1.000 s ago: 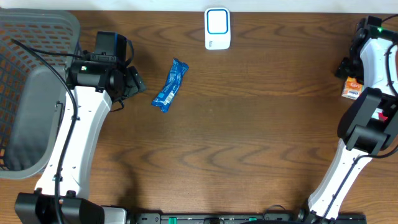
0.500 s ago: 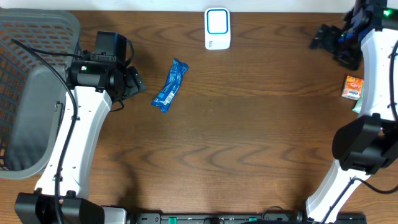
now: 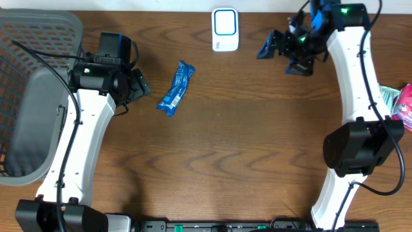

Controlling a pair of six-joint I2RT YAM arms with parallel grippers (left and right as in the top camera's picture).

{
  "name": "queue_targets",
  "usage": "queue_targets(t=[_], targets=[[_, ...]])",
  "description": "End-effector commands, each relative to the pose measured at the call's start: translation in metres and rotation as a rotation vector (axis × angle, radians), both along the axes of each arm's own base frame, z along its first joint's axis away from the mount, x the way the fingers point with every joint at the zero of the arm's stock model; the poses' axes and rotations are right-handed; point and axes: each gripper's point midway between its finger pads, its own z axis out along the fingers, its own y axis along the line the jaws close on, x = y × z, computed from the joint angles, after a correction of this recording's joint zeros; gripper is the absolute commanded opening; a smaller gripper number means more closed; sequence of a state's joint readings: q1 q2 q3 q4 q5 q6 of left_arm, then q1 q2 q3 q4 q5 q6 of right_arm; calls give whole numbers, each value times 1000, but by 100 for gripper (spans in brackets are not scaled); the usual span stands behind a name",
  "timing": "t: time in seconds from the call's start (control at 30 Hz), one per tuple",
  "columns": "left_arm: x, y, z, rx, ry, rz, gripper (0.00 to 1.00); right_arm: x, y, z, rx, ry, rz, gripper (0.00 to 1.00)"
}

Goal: Scan the item barcode
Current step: 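Move the right gripper left toward the blue bar, then grasp the blue Oreo pack with the right gripper and lift it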

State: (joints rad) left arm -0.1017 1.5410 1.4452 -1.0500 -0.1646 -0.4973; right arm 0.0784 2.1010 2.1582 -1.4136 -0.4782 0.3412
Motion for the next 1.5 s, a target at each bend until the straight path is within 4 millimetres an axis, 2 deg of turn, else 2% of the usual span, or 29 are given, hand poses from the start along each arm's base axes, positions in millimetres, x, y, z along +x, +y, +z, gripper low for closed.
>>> queue_targets(t=[0.0, 0.3, 0.4, 0.57, 0.77, 0.87, 0.97, 1.2, 1.47], targets=[[-2, 4, 1, 17, -1, 12, 98, -3, 11, -4, -5, 14, 18, 99], [-2, 4, 1, 17, -1, 12, 98, 2, 21, -4, 3, -4, 13, 99], [-2, 4, 1, 17, -1, 12, 98, 1, 34, -7, -1, -7, 41, 99], [-2, 4, 1, 17, -1, 12, 98, 2, 67, -5, 5, -63, 114, 99], [-2, 4, 1, 17, -1, 12, 98, 10, 81, -8, -41, -123, 140, 99], [-2, 4, 1, 17, -1, 12, 98, 13, 95, -12, -73, -160, 164, 99], [-2, 4, 1, 17, -1, 12, 98, 14, 114, -19, -93, -192, 191, 99], [-2, 4, 1, 17, -1, 12, 98, 15, 146, -53, -70, -103, 45, 96], [-2, 4, 1, 17, -1, 12, 98, 3, 218, -100, 45, -67, 165, 81]])
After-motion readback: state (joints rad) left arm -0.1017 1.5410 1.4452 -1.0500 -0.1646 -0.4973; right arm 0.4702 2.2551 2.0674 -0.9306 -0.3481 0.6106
